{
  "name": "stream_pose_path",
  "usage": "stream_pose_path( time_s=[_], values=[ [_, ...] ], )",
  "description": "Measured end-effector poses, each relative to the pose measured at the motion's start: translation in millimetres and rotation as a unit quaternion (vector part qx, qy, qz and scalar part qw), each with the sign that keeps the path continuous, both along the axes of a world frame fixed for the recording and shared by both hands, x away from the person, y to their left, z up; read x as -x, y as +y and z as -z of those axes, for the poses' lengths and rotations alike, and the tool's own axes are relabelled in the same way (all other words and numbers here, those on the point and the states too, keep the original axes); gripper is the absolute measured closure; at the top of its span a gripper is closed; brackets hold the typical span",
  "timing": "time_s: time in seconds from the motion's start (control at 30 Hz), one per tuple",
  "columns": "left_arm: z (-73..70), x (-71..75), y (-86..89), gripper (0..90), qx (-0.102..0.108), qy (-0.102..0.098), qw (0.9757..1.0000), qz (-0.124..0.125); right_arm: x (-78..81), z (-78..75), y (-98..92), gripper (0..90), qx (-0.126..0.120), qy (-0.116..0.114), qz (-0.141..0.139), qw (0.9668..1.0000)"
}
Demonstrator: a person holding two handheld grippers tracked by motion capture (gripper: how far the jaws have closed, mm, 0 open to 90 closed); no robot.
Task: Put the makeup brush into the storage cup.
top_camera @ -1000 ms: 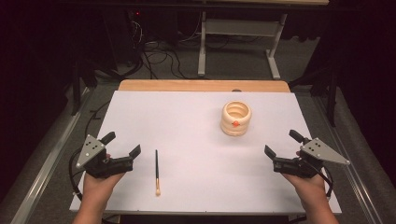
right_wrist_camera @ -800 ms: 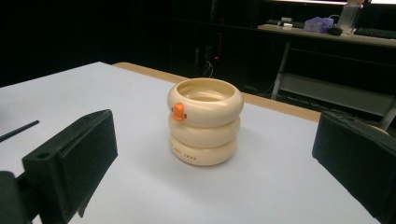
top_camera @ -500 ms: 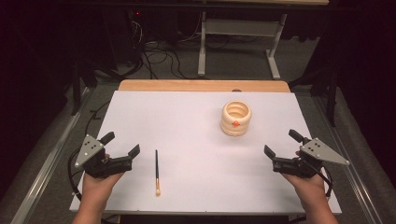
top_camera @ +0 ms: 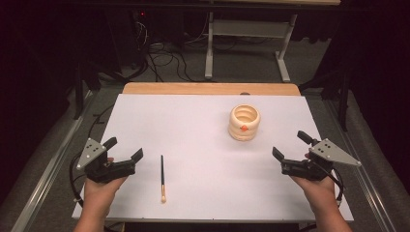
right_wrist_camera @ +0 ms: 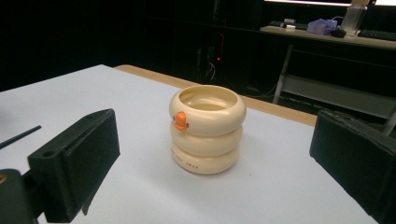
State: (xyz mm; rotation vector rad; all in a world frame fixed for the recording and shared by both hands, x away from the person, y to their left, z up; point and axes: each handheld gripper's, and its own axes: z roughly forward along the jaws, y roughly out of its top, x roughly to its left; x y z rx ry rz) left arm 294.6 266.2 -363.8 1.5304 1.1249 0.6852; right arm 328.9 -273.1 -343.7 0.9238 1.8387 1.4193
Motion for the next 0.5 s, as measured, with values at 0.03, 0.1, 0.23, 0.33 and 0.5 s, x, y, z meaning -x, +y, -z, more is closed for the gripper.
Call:
stream_pose_path(
  time_s=[0.03,0.1,0.23,0.33,0.5],
  values=[
    [0.1,-1.0,-0.3,0.7,0.000,0.006,1.0000,-0.001,0.2,0.6,1.4,2.9,0.006,-0.001,-0.001,1.0000],
    [1.0,-2.9,-1.0,0.7,-0.008,0.016,0.9998,-0.002,1.5,1.2,3.2,2.9,0.014,-0.003,-0.003,0.9999],
    [3.3,-6.4,-2.5,0.7,-0.017,0.031,0.9994,-0.001,2.7,3.1,2.4,2.9,0.014,-0.003,-0.001,0.9999],
    [4.0,-7.6,-3.7,0.7,-0.021,0.037,0.9991,-0.002,3.0,5.4,1.5,2.9,0.016,-0.005,-0.002,0.9999],
    [5.8,-9.1,-5.2,0.7,-0.025,0.048,0.9985,0.001,4.2,9.0,-1.1,2.9,0.018,-0.004,-0.002,0.9998]
  ],
)
